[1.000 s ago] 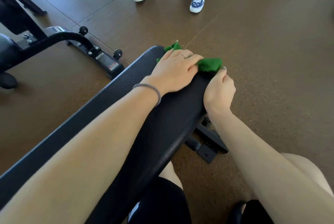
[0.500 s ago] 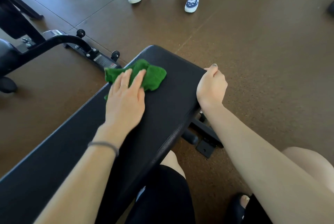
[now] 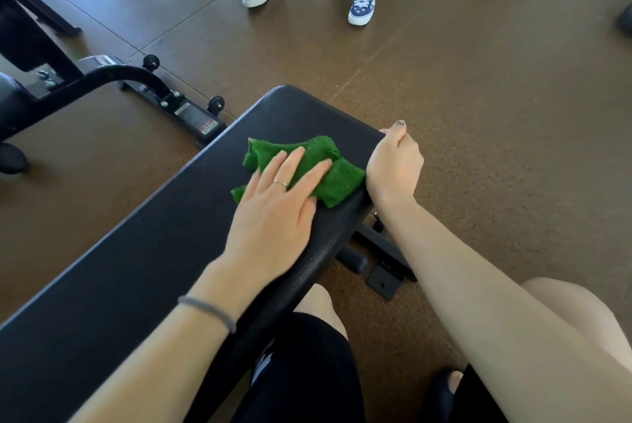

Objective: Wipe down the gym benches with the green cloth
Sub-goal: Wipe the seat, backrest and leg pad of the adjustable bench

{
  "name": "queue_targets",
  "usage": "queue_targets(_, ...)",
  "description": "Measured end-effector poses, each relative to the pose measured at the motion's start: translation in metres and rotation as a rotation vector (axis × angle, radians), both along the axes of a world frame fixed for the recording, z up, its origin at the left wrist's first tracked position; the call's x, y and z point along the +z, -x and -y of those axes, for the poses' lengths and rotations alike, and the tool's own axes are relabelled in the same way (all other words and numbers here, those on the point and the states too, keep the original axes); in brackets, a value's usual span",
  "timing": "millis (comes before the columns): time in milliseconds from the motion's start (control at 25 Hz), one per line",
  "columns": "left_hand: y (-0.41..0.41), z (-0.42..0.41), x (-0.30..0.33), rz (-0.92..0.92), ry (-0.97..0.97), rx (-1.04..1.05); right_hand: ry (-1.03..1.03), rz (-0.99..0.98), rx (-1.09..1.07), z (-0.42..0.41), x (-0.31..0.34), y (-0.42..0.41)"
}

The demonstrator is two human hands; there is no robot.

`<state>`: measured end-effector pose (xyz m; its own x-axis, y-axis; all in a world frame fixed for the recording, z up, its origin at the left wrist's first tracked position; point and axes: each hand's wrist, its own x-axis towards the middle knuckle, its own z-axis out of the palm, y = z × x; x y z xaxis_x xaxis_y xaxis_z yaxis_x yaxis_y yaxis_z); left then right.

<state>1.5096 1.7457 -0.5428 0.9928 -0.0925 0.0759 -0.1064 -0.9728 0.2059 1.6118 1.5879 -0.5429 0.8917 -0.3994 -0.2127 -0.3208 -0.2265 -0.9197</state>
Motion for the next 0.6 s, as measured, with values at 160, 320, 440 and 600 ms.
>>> queue_targets(160,-0.087,0.015,0.009,-0.061,0.015,0.01,-0.106,-0.054,0.029,0.007,0.0,-0.003)
queue_targets(320,-0.065,0.044,0.005,-0.024,-0.007,-0.071,-0.298,-0.143,0.116,0.018,-0.002,-0.006)
queue_targets(440,-0.01,0.048,0.0,0.021,-0.039,-0.142,-0.528,-0.19,0.212,0.032,-0.004,-0.006)
queue_targets(600,-0.063,0.074,0.003,0.042,-0.075,-0.178,-0.906,-0.298,0.302,0.057,0.001,-0.013)
